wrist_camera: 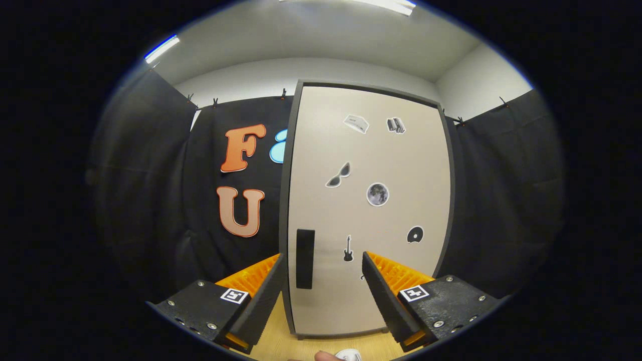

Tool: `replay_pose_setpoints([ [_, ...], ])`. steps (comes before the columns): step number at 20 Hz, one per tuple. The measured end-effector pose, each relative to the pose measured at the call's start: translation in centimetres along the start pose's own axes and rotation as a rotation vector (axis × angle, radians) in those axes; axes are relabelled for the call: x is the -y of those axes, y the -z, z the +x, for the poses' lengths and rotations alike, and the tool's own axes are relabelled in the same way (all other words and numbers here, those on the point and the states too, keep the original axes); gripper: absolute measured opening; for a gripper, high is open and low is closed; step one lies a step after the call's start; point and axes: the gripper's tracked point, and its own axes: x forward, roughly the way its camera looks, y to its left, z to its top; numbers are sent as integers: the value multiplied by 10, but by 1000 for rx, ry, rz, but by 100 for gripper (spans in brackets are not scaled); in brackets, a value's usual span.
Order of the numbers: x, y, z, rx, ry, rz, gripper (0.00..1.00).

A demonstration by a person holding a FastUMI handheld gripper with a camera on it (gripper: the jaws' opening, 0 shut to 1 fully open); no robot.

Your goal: Open the shoe cabinet door, grab the shoes and put them into the shoe cabinet, then close the shoe cabinet door.

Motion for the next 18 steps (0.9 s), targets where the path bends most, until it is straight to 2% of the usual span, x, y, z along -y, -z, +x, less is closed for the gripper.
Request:
replay_pose_setpoints([
  [9,-25,37,84,-13,-48,10,93],
  [15,-35,57,115,-31,-48,-6,82],
  [17,-35,56,116,-19,-33,-5,75],
  [18,-36,56,115,-15,-32,-11,68],
])
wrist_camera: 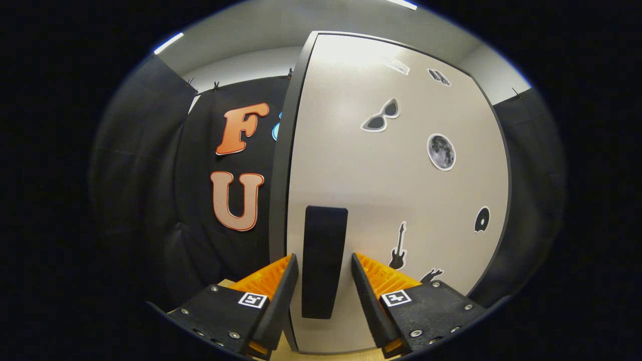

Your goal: Open the shoe cabinet door, grab the shoes and put them into the shoe cabinet, then close the shoe cabinet door.

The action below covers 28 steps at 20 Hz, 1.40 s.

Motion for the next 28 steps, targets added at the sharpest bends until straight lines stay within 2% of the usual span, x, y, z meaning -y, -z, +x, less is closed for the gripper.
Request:
replay_pose_setpoints([
  [1,-1,1,1,2,1,-7,64],
  [3,-1,2,2,-7,10,-2,43],
  [4,-1,4,2,-24,10,21,39],
  [10,-3,5,-4,-84,-58,82,25],
  [17,3,5,-39,-101,-71,95,23],
  [28,46,3,-115,-132,4,118,22],
])
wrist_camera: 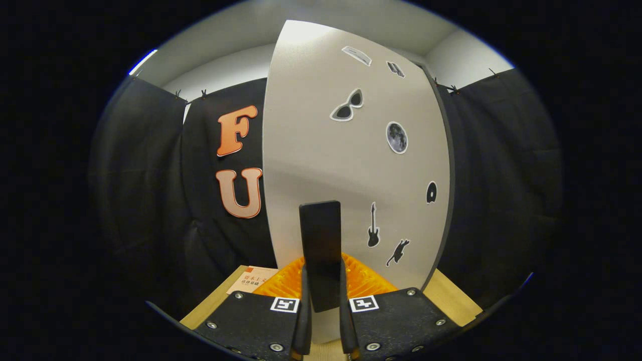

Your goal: Open the shoe cabinet door, grab the shoes and put them into the shoe cabinet, then close the shoe cabinet door.

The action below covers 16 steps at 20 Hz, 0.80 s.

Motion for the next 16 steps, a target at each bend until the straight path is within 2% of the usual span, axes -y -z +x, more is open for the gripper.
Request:
replay_pose_setpoints([
  [7,32,0,-37,-3,22,-9,20],
  [16,95,1,-79,-7,-81,-30,19],
])
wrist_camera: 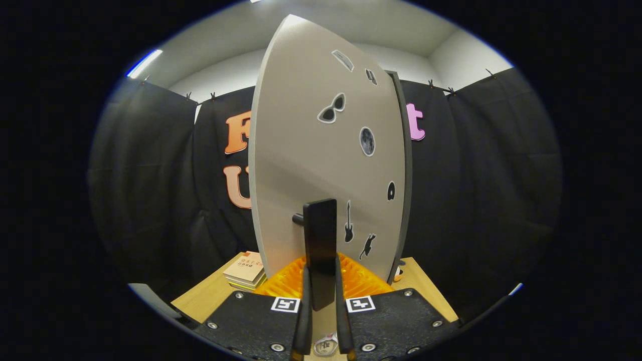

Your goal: Open the shoe cabinet door, grab the shoes and put them into the shoe cabinet, then close the shoe cabinet door.

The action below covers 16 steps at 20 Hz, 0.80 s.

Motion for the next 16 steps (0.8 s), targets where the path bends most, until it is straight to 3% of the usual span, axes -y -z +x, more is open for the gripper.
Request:
replay_pose_setpoints([
  [9,74,0,-28,32,-22,17,19],
  [16,148,0,-41,45,72,27,18],
])
